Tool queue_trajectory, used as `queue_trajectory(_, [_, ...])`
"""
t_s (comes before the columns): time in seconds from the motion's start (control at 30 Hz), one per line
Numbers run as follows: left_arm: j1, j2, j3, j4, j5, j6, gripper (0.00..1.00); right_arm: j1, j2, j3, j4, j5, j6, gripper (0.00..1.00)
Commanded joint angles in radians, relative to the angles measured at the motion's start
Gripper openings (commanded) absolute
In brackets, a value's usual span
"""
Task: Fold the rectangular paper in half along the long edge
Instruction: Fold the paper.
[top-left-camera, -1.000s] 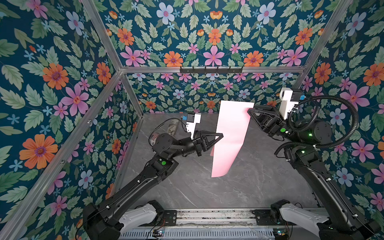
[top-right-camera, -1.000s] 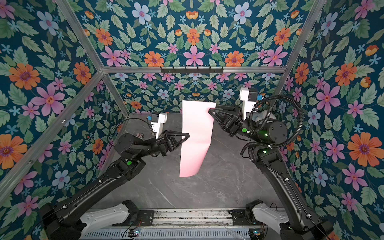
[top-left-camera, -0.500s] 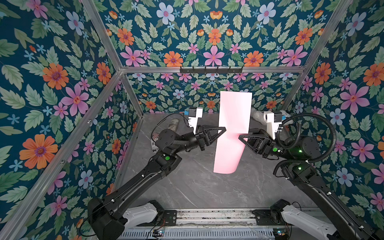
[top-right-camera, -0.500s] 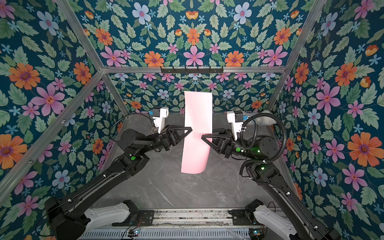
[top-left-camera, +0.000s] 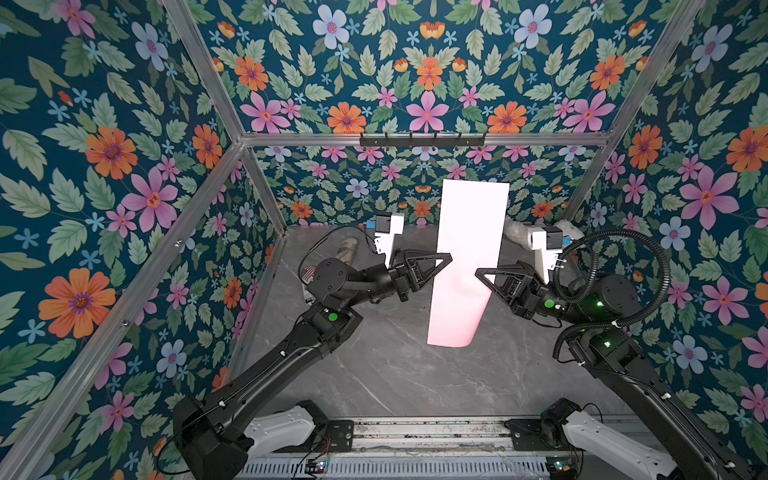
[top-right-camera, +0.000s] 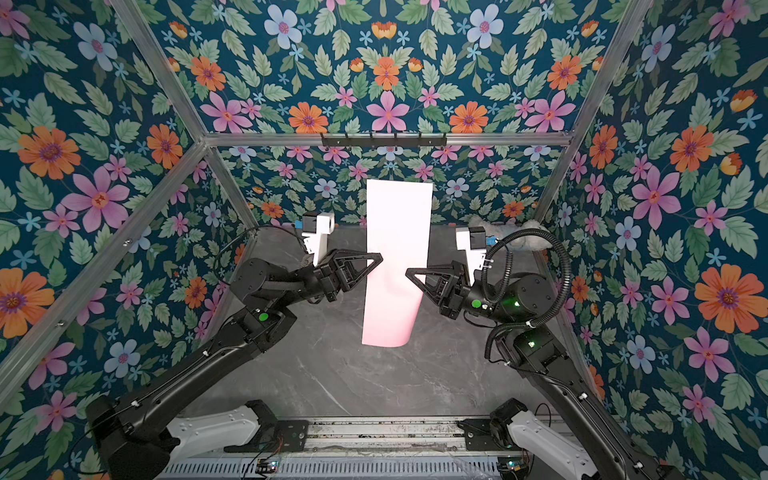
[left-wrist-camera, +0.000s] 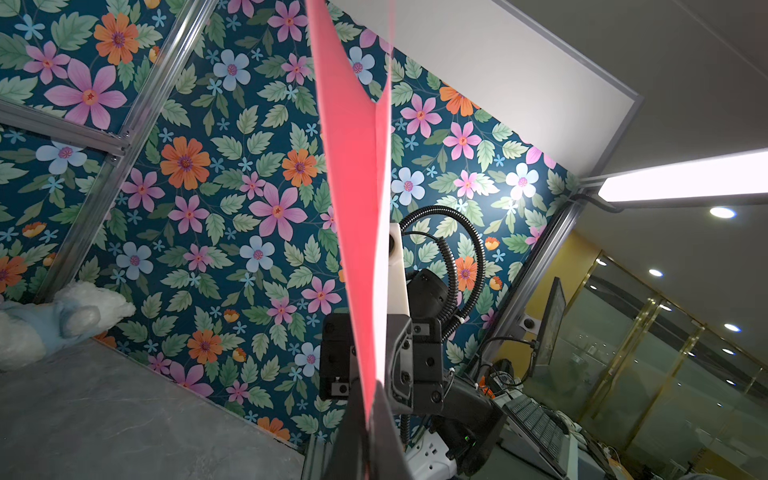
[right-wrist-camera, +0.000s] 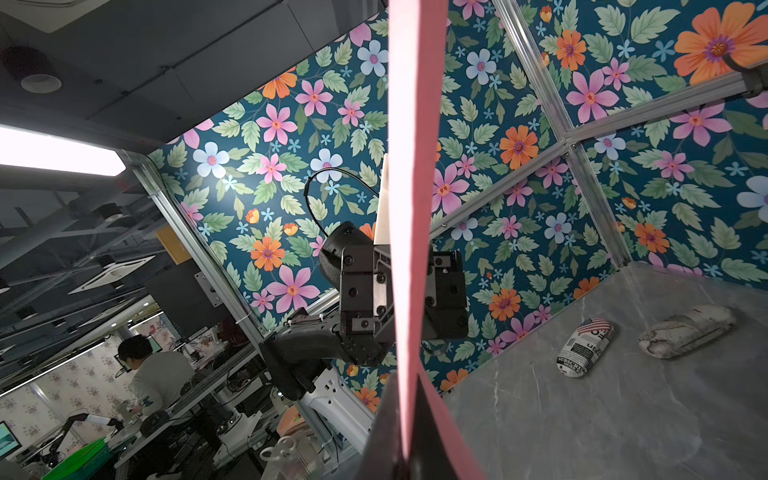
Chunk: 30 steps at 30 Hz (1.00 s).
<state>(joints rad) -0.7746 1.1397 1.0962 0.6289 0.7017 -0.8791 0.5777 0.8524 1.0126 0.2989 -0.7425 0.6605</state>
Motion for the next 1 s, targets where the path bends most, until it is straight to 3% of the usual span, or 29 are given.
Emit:
queue_trajectory(0.0, [0.002,-0.007,0.007,0.019,-0.013,0.018,0.00,-0.001,0.000,0.018,-0.067,0.012,-0.055,0.45])
queue_trajectory(0.03, [0.001,-0.006,0.007,0.019,-0.013,0.019,0.00,0.001,-0.001,0.017,-0.078,0.015,-0.057,0.48])
queue_trajectory(0.13, [0.002,-0.005,0.010,0.020,-0.011,0.019,0.00,-0.001,-0.004,0.004,-0.084,0.012,-0.058,0.40])
queue_trajectory(0.2, [0.001,-0.002,0.016,0.019,-0.009,0.019,0.00,0.000,-0.006,-0.011,-0.071,0.002,-0.049,0.29])
queue_trajectory(0.3, [0.002,0.003,0.020,0.019,-0.010,0.018,0.00,-0.001,-0.015,-0.031,-0.049,-0.005,-0.036,0.01])
queue_trajectory(0.37, [0.002,0.005,0.024,0.019,-0.008,0.018,0.00,0.000,-0.026,-0.034,-0.054,-0.011,-0.035,0.00])
queue_trajectory(0.47, [0.002,0.002,0.026,0.012,-0.007,0.021,0.00,-0.001,-0.045,-0.032,-0.083,-0.011,-0.046,0.31])
queue_trajectory(0.5, [0.002,0.002,0.027,0.009,-0.008,0.023,0.00,0.001,-0.048,-0.030,-0.097,-0.012,-0.053,0.36])
queue_trajectory(0.53, [0.001,0.003,0.030,0.008,-0.008,0.025,0.00,0.000,-0.050,-0.031,-0.104,-0.017,-0.056,0.32])
queue_trajectory(0.63, [0.001,0.009,0.035,0.008,-0.005,0.025,0.00,0.000,-0.052,-0.044,-0.092,-0.035,-0.052,0.00])
queue_trajectory(0.7, [0.002,0.011,0.039,0.009,-0.005,0.023,0.00,0.000,-0.053,-0.051,-0.090,-0.041,-0.049,0.00])
queue_trajectory(0.77, [0.001,0.013,0.041,0.009,-0.005,0.022,0.00,0.000,-0.056,-0.057,-0.095,-0.038,-0.047,0.25])
queue_trajectory(0.8, [0.002,0.013,0.042,0.010,-0.005,0.022,0.00,-0.001,-0.058,-0.061,-0.098,-0.041,-0.048,0.29])
queue_trajectory(0.83, [0.001,0.012,0.043,0.011,-0.007,0.023,0.00,0.000,-0.058,-0.066,-0.096,-0.045,-0.047,0.28])
queue_trajectory(0.87, [0.001,0.012,0.044,0.011,-0.007,0.022,0.00,0.000,-0.059,-0.071,-0.095,-0.048,-0.048,0.22])
queue_trajectory(0.93, [0.001,0.016,0.046,0.015,-0.005,0.021,0.00,-0.001,-0.069,-0.090,-0.068,-0.057,-0.033,0.00])
queue_trajectory(0.97, [0.002,0.017,0.048,0.015,-0.005,0.021,0.00,-0.001,-0.073,-0.096,-0.062,-0.064,-0.028,0.00])
